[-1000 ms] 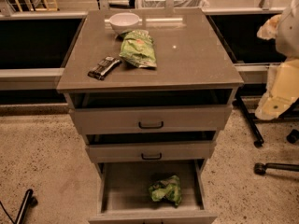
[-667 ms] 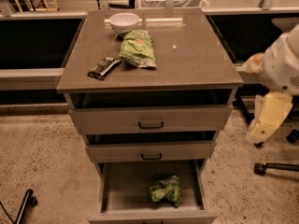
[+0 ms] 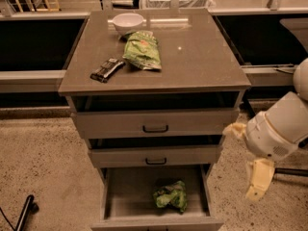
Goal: Pick green rice chip bag from bottom drawer and place on counter
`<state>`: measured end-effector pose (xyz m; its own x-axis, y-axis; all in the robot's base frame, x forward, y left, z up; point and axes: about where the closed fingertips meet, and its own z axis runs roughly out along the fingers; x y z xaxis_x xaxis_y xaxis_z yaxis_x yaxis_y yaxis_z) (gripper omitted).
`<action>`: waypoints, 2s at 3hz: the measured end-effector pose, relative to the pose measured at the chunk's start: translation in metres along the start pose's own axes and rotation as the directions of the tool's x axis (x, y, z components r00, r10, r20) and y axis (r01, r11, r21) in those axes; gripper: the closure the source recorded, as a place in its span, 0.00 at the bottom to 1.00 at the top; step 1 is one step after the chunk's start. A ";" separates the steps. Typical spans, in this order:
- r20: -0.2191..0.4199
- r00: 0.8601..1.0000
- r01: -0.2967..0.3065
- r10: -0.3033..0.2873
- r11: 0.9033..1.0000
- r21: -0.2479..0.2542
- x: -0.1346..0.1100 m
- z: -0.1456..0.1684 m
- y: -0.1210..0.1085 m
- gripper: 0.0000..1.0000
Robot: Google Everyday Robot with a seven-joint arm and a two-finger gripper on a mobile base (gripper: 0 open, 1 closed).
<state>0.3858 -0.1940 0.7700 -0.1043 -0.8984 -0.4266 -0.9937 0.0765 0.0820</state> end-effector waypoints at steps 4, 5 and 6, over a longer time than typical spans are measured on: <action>0.177 0.966 0.181 -0.189 0.982 0.062 0.013 0.108 -0.061 0.00; 0.224 0.947 0.228 -0.229 0.973 0.030 0.027 0.149 -0.064 0.00; 0.224 0.947 0.228 -0.229 0.973 0.030 0.027 0.150 -0.064 0.00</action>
Offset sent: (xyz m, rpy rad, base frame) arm 0.0206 0.0109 -0.0364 0.0278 -0.1292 0.0707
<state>0.4402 -0.1588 0.6183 0.1193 -0.7717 -0.6247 -0.9921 -0.1175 -0.0444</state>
